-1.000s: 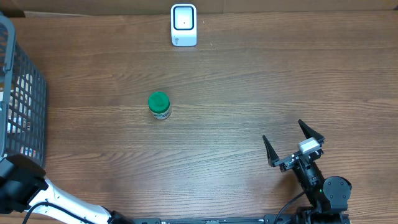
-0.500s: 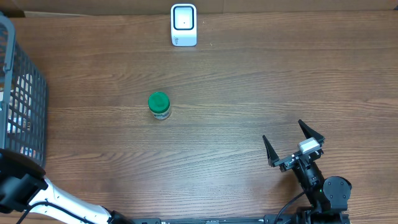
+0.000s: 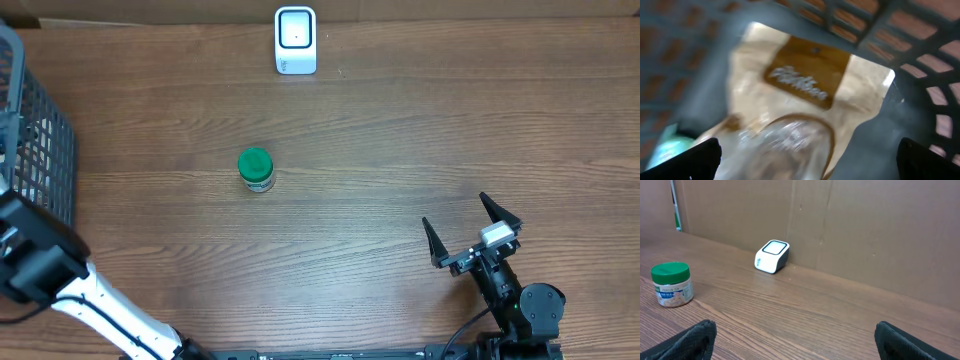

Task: Scan the item barcode
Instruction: 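Move the left gripper back into the basket toward the clear snack bag, then grasp the clear snack bag with brown label in the left gripper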

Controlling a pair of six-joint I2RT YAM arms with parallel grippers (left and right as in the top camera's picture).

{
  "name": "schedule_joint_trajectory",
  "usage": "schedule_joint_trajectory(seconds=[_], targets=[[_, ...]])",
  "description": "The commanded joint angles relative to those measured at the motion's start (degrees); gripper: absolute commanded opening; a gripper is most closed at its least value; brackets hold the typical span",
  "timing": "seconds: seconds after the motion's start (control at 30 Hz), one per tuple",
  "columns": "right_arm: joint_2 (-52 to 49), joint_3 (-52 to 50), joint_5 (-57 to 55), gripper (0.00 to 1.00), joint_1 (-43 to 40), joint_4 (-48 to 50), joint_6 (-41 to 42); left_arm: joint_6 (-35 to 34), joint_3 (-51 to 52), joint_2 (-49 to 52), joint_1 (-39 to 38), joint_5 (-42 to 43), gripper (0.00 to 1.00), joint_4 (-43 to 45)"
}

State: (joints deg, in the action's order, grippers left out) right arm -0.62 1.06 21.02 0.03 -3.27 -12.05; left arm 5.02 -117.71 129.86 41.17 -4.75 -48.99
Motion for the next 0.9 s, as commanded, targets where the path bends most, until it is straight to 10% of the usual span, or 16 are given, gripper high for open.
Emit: schedule_joint_trajectory(seconds=[0.0, 0.5, 0.63, 0.77, 0.87], targets=[[0.46, -0.61, 0.09, 1.0, 0.07, 0.13, 0.28, 2.25, 0.57, 4.15, 0.04, -1.86, 1.0, 1.95], [0.35, -0.61, 0.07, 1.0, 0.07, 0.11, 0.28, 9.75, 0.61, 11.08, -0.44, -1.29, 0.95, 3.61], [0.35, -0.61, 0.09, 1.0, 0.07, 0.11, 0.28, 9.53, 0.61, 11.13, -0.44, -3.5, 0.7, 0.63], [0.35, -0.61, 0.09, 1.0, 0.07, 0.11, 0.28, 5.81, 0.61, 11.15, -0.31, -3.52, 0.07, -3.06], [0.33, -0.61, 0.09, 1.0, 0.07, 0.11, 0.28, 4.98, 0.55, 10.97, -0.33, -3.65, 0.04, -4.04]])
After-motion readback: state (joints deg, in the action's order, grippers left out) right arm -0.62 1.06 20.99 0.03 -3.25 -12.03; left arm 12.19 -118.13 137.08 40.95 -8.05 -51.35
